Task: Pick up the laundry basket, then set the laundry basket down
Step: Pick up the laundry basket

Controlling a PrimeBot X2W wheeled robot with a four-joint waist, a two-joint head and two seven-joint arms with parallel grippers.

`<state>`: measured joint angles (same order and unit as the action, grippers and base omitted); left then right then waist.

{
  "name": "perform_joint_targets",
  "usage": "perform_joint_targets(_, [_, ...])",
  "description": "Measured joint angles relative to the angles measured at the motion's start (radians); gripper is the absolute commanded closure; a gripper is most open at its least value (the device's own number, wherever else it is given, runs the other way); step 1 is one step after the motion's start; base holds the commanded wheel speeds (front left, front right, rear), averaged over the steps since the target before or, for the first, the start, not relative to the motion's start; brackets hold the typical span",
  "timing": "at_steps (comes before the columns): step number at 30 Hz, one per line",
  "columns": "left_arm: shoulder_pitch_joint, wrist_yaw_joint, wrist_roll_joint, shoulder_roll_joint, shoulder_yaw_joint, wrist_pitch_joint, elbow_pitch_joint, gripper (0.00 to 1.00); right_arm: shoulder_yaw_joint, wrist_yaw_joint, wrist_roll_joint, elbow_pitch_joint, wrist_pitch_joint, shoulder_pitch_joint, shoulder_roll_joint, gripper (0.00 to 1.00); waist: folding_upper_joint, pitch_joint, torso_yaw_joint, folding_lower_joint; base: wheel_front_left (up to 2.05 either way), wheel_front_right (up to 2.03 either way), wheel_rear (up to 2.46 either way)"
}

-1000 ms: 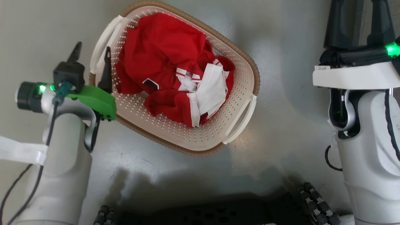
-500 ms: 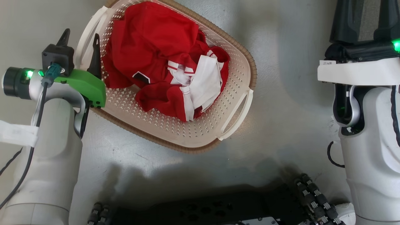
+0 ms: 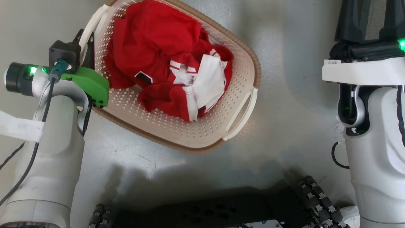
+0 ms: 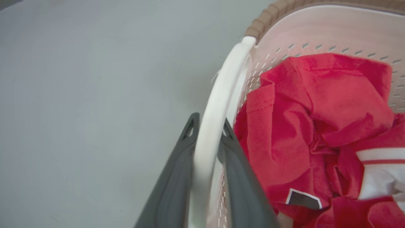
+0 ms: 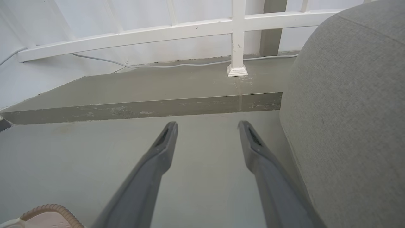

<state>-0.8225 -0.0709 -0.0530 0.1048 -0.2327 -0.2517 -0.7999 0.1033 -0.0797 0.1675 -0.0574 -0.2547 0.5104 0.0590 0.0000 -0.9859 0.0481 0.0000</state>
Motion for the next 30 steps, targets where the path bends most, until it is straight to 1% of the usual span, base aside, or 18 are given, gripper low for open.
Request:
perform_joint_targets(1, [-0.001,-0.001,0.007,0.001,-0.003,0.000,-0.001,1.00,0.000,0.000,0.000,0.000,0.000,0.001,0.000,0.00,0.0000,0.001,0.000,0.0000,0.00,0.00,0.00])
perform_joint_targets(3, [-0.001,-0.008,0.008,0.000,-0.007,0.000,-0.001,1.00,0.000,0.000,0.001,0.000,0.000,0.002,0.000,0.00,0.0000,0.002,0.000,0.0000,0.00,0.00,0.00])
perform_joint_targets(9, [-0.021,-0.008,0.007,-0.004,-0.006,0.000,0.008,1.00,0.001,-0.001,0.003,0.002,0.000,0.005,0.000,0.00,0.0000,0.008,0.000,0.0000,0.00,0.00,0.00])
perform_joint_targets(17, [-0.016,-0.008,-0.036,-0.039,0.020,0.000,0.013,1.00,0.000,-0.001,0.008,0.016,0.000,0.015,0.000,0.00,0.0000,0.026,-0.002,0.0000,0.00,0.00,0.00])
perform_joint_targets(21, [-0.005,0.002,-0.066,-0.060,0.044,0.000,0.013,1.00,0.002,-0.002,0.010,0.019,0.000,0.015,0.000,0.00,0.0000,0.040,-0.003,0.0000,0.00,0.00,0.00])
perform_joint_targets(24, [0.012,0.011,-0.083,-0.065,0.058,0.000,0.012,1.00,0.004,-0.002,0.010,0.019,0.000,0.015,0.000,0.00,0.0000,0.046,-0.003,0.0000,0.00,0.00,0.00])
perform_joint_targets(30, [0.037,0.015,-0.108,-0.072,0.059,0.000,0.010,1.00,0.008,-0.002,0.017,0.021,0.000,0.015,0.000,0.00,0.0000,0.053,0.000,0.0000,0.00,0.00,0.00])
